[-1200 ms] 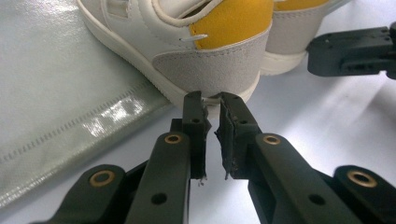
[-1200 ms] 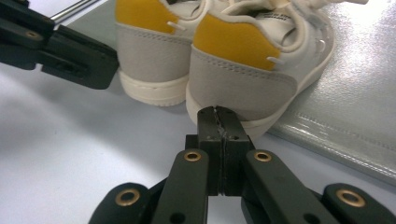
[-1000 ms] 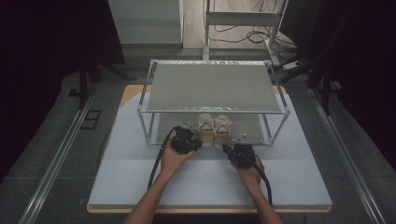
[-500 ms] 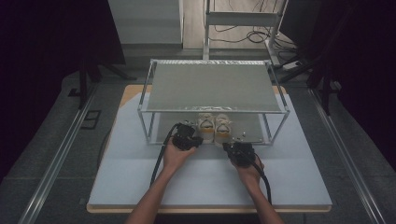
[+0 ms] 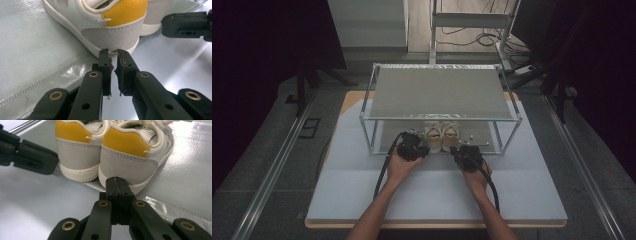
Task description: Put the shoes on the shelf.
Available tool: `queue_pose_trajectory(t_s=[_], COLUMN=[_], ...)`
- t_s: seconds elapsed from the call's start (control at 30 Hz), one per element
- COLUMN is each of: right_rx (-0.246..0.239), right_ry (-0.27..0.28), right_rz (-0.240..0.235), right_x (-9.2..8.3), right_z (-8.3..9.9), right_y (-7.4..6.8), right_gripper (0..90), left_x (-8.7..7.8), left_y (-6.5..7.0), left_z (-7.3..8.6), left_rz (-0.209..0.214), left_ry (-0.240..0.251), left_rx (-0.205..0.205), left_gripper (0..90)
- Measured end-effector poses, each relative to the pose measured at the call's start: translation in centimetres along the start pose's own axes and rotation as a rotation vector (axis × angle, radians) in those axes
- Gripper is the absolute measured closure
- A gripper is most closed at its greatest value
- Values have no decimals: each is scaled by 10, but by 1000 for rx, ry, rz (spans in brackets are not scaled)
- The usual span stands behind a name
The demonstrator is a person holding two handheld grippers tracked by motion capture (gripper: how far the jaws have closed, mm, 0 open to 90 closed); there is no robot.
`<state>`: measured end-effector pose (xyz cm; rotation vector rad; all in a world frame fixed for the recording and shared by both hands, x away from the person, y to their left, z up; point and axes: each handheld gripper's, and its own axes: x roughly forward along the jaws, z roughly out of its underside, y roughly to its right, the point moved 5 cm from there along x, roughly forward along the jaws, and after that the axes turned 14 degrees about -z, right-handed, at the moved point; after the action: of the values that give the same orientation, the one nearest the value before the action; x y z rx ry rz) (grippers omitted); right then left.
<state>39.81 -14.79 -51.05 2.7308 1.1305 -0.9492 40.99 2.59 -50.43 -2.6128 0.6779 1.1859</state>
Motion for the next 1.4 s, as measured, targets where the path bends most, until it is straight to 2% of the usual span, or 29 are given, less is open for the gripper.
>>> queue_pose_trajectory(t_s=[0.07, 0.2, 0.43, 0.53, 0.57, 0.6, 0.63, 0.67, 0.7, 0.73, 0.77, 0.97, 1.07, 1.1, 1.2, 1.37, 1.4], right_rx=[2, 11, 15, 16, 17, 19, 19, 19, 19, 18, 19, 16, 16, 18, 38, 13, 8], right_ry=[1, -8, -10, -11, -11, -13, -13, -12, -15, -15, -15, -20, -20, -22, -20, -19, -21], right_rz=[-1, -4, -18, -21, -21, -23, -24, -25, -23, -22, -23, -19, 2, 3, 7, 14, 17], right_x=[2, 4, 7, 8, 8, 8, 8, 9, 9, 9, 9, 9, 12, 13, 16, 22, 23], right_z=[0, 2, 3, 4, 4, 4, 4, 3, 3, 3, 3, 2, 2, 2, 0, -6, -7], right_y=[2, 3, 2, 1, 1, 1, 2, 2, 2, 2, 2, 2, 7, 8, 13, 14, 13], right_gripper=[893, 893, 893, 893, 893, 893, 893, 893, 893, 893, 893, 894, 893, 893, 893, 893, 893], left_x=[0, 0, 3, 6, 7, 9, 12, 15, 16, 17, 17, 17, 17, 17, 17, 17, 17], left_y=[1, 0, -5, -4, -1, -2, -5, -17, -19, -14, -14, -12, -11, -9, -8, -7, -4], left_z=[0, -1, -5, -8, -8, -9, -9, -11, -11, -10, -10, -10, -10, -10, -9, -9, -9], left_rz=[5, 4, -28, -32, -30, -34, -41, -117, -112, -72, -74, -83, -83, -88, -87, -90, -55], left_ry=[-4, 1, -15, -25, -36, -38, -39, -21, -19, -27, -28, -27, -26, -24, -29, -28, -29], left_rx=[-16, -6, 3, -11, -61, -73, -62, 47, 45, -2, -9, -18, -24, -56, -72, -79, -100], left_gripper=[815, 815, 807, 807, 807, 805, 805, 804, 800, 797, 796, 800, 803, 804, 804, 805, 805])
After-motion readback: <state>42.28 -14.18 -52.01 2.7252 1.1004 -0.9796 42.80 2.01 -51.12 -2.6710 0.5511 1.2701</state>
